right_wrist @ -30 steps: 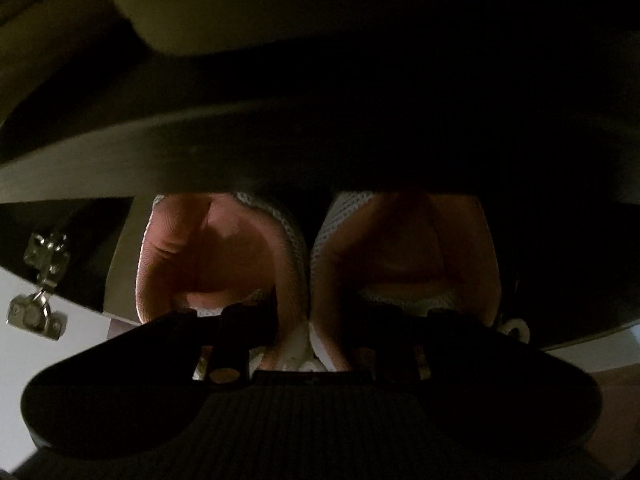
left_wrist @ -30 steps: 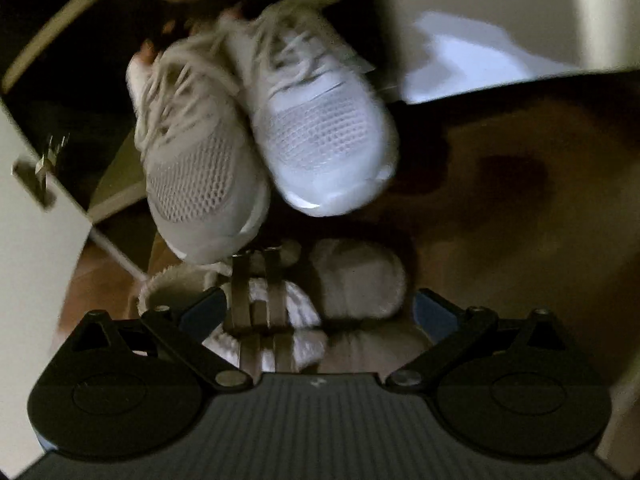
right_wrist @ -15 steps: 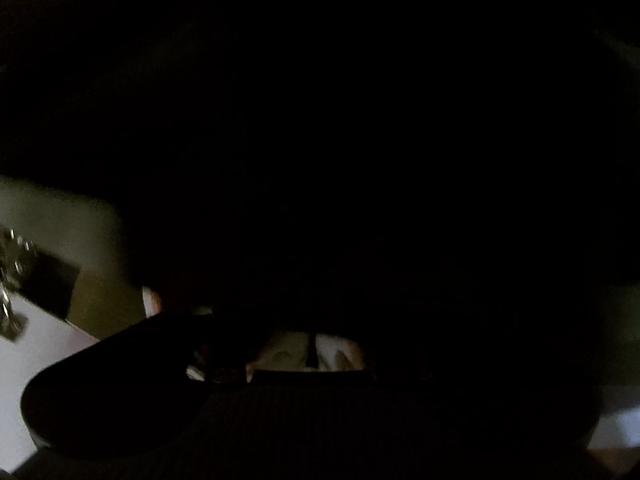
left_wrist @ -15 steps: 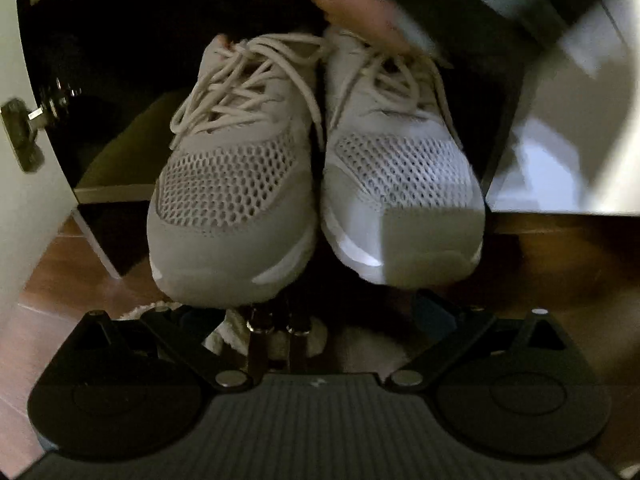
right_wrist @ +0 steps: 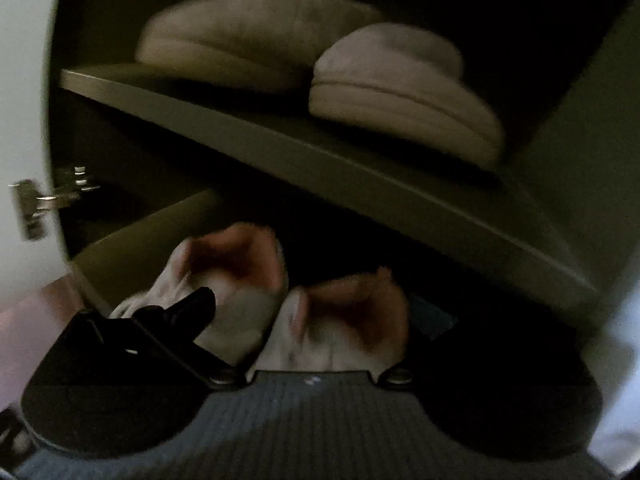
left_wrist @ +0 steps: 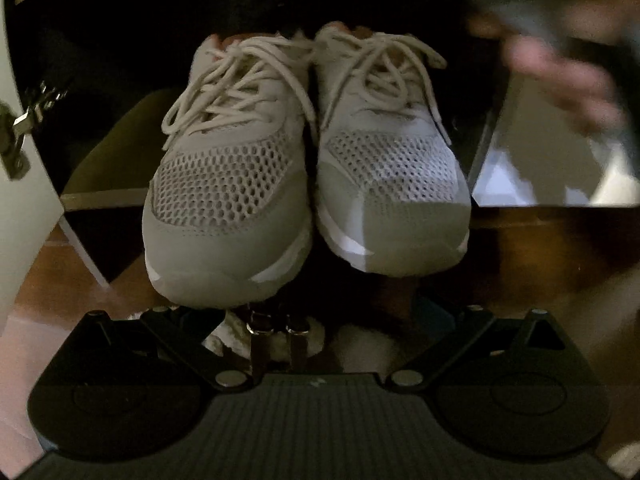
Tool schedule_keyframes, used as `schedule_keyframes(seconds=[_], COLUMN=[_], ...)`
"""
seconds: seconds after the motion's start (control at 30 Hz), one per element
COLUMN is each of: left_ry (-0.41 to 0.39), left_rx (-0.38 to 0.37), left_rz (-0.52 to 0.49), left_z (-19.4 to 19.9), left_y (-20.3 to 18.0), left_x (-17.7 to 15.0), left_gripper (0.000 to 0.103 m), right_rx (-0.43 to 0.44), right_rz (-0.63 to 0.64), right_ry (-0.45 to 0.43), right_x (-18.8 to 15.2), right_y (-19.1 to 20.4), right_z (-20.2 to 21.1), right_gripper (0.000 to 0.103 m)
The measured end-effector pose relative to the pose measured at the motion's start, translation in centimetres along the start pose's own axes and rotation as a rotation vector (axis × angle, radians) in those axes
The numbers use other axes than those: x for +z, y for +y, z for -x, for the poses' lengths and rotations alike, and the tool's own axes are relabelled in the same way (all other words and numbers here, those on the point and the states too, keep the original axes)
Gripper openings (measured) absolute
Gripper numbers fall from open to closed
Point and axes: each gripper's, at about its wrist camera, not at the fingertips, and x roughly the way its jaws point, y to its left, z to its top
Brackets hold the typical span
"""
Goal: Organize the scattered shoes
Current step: 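Lower the sneakers onto the shelf below the grey slippers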
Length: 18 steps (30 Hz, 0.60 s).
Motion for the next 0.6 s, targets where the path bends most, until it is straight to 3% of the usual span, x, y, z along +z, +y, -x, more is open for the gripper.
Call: schedule_keyframes(seconds=[0.07,0.13,0.23,0.27,0.3,0.43,0.6], left_ry=[0.0,-0.002,0.004,0.01,0.015,0.009,0.009], left_rx=[-0.011,-0.018,-0.025,-0.019,-0.013,-0.018,-0.015], left_rz=[-0.052,-0.077,-0.124,-0.153,-0.181,-0.225,-0.272], left_z=[0.3,0.2,0.2,0.0,-0.1,-0.1,-1.4], left_y=[-0.1,-0.1,-0.1,-0.3,-0.4,-0.5,-0.2], left_x=[0.1,0.2,0.1,-0.1,-0.3,-0.7,0.2], left_gripper=[0.1,0.1,0.099,0.099,0.099,0.099,0.099], right_rx=[0.008,0.031,0.123,0.174,0.197,0.27,0.235], right_rz=[-0.051,-0.113,-0.293,-0.349,-0.381,-0.512,-0.565], right_ry=[0.039,0.151,0.356,0.425,0.449,0.495,0.474], right_x=[-2.5,-5.3,-9.2,-9.4,-9.1,-10.7,-9.5], right_y=[-0.5,0.8,5.5,5.1,4.5,4.7,6.0], right_z=[3.6,7.2,7.1,6.7,6.9,4.6,2.3], right_gripper=[0.098,0.082,0.052,0.031,0.022,0.023,0.022])
